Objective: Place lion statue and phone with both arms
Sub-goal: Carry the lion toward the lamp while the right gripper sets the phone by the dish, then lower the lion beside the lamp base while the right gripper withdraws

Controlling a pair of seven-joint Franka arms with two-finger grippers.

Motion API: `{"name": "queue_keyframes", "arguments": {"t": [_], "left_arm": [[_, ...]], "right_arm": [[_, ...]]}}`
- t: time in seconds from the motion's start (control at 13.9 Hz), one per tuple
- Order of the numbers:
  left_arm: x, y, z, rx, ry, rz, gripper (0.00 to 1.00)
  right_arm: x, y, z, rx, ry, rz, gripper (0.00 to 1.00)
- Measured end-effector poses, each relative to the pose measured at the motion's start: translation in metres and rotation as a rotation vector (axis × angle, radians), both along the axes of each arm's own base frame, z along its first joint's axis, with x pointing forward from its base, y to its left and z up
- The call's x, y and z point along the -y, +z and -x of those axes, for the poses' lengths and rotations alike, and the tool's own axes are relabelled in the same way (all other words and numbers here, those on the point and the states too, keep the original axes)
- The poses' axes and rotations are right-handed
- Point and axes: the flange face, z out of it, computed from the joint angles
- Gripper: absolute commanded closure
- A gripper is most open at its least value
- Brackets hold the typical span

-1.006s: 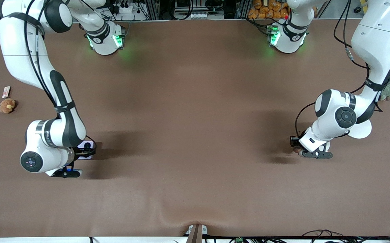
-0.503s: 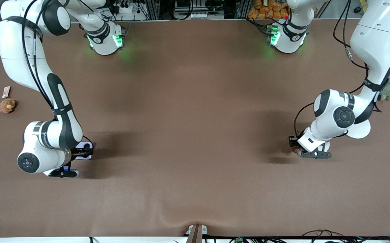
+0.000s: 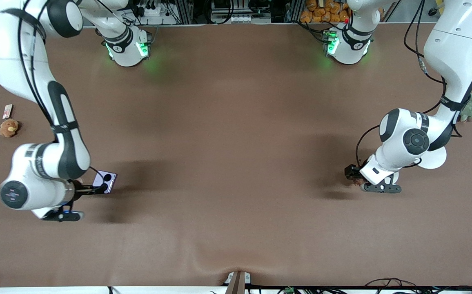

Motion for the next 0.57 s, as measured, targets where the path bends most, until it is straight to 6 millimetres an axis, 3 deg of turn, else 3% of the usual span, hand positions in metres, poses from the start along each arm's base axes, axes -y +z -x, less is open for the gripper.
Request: {"name": "queue_keyframes", "arguments": {"t": [0.14, 0.29, 0.43, 0.57], "left_arm": [[0.005, 0.007, -0.005, 0.014, -0.007, 0.001, 0.00], [0.009, 0.016, -0.009, 0.026, -0.012, -0.002, 0.00], [0.012, 0.029, -0.013, 0.033, -0.017, -0.011, 0.00], [0.023, 0.048, -0.017, 0.022, -0.032, -0.023, 0.00]], "right_arm": [[-0.002, 0.073, -0.004, 0.102, 0.042, -0.021, 0.00], [-0.006, 0.140, 0.009, 0.167, 0.064, -0.042, 0.00], [-0.018, 0.192, 0.037, 0.202, 0.085, -0.051, 0.00], [-0.026, 0.231, 0.067, 0.206, 0.097, -0.055, 0.00]]}}
